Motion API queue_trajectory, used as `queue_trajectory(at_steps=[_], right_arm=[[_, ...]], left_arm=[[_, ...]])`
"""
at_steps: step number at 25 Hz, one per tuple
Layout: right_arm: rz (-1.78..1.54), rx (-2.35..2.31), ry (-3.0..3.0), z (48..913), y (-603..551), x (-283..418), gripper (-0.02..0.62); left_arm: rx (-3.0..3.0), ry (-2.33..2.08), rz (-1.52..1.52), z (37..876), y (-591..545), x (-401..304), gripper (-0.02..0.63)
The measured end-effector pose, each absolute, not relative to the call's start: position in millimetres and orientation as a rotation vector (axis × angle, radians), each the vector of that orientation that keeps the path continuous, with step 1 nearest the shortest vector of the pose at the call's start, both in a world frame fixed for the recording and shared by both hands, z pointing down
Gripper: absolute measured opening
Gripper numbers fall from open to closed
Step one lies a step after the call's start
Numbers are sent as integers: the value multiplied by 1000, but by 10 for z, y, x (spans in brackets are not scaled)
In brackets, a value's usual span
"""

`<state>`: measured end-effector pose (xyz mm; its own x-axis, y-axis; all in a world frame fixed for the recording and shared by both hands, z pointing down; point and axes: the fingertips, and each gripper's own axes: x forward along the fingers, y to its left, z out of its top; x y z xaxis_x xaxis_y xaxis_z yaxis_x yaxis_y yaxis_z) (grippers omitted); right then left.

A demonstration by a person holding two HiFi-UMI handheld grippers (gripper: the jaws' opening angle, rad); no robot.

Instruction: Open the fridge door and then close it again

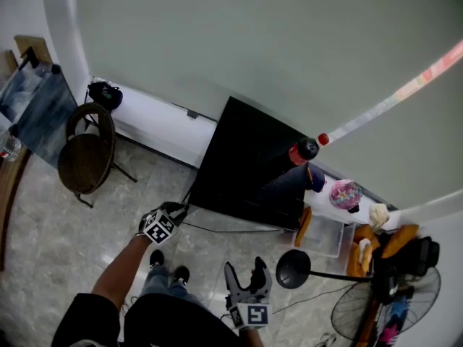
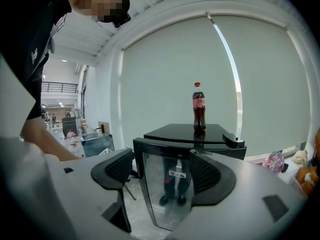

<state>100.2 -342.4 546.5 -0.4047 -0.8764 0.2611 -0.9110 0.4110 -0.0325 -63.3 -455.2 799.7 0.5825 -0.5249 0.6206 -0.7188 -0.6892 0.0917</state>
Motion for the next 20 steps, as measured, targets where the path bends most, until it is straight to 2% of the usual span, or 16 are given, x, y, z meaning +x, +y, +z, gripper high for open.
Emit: queue_trajectory(at_steps=[12, 20], right_arm=[[174, 1436, -2492, 5621, -3445, 822, 341], [82, 1292, -2497, 5795, -3491, 585, 291]], left_arm=[[2432, -1033, 778, 8001, -3592, -455, 63], [2429, -972, 799, 7999, -3307, -308, 55]])
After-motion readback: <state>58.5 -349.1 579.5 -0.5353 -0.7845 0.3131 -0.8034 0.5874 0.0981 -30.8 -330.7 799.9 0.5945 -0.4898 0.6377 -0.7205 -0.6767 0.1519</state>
